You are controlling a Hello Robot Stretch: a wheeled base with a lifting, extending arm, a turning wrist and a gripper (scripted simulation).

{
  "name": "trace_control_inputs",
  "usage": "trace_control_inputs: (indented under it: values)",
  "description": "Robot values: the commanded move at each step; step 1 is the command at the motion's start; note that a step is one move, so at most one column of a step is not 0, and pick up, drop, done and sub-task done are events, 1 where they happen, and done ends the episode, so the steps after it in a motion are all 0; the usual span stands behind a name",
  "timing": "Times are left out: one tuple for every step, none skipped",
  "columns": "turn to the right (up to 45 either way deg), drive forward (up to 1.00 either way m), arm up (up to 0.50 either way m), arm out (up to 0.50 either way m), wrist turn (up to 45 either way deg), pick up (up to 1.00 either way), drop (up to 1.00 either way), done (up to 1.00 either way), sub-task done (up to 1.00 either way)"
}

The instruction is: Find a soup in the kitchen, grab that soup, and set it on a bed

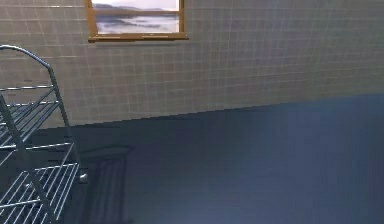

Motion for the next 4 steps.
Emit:
trace_control_inputs:
  values:
    - [3.0,0.00,0.00,0.00,0.0,0.00,0.00,0.00,0.00]
    - [0.0,0.10,0.00,0.00,0.0,0.00,0.00,0.00,0.00]
    - [45.0,0.00,0.00,0.00,0.0,0.00,0.00,0.00,0.00]
    - [24.0,0.00,0.00,0.00,0.0,0.00,0.00,0.00,0.00]
